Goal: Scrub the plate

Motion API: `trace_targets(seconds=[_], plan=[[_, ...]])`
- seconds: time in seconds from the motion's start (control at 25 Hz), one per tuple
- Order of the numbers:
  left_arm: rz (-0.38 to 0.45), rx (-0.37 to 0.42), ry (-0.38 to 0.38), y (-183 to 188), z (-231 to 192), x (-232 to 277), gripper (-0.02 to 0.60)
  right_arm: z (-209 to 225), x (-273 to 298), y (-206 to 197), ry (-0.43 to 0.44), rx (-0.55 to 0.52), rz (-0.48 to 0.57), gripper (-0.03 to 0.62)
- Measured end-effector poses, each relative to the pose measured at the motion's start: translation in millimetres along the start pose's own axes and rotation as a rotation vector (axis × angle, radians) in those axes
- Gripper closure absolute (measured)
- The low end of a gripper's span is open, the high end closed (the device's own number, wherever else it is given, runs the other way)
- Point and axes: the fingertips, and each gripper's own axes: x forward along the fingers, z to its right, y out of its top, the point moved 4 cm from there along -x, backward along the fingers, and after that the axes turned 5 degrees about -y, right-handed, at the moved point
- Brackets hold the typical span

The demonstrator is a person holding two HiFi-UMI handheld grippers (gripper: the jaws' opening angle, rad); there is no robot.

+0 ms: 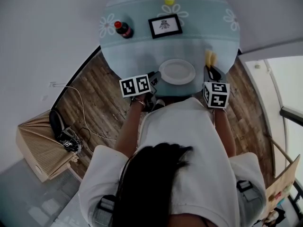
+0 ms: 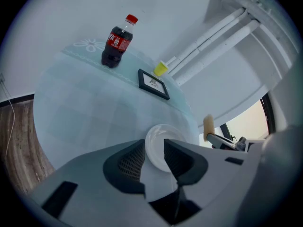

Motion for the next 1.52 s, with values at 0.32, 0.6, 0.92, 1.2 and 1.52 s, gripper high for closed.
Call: trace_targets(seconds=[0.32, 0.6, 0.92, 1.2, 1.52], plan=[[-0.045, -0.065, -0.055, 4.4, -16.1, 17.3, 0.446, -1.7, -9.9, -3.0, -0.013, -0.017, -0.004, 0.534], [-0.096, -0.067, -0.088, 3.3, -16.3, 28.6, 0.426, 1.5, -13.6, -8.6, -0.030, -0.011, -0.014, 0.534], [-0.123, -0.111, -0.117, 1.0, -12.4, 41.6, 0.428, 4.6, -13.2, -15.4, -0.032, -0.001, -0.032, 0.534], [-0.120, -0.129, -0.100, 0.6, -13.5, 45.2, 0.461, 1.8, -11.7, -17.3, -0.014, -0.016, -0.040, 0.534], [-0.124, -0.145, -0.069, -0.2, -19.2, 46.2, 0.528, -7.8, -6.9, -22.3, 0.030, -0.071, -0.074, 0.534]])
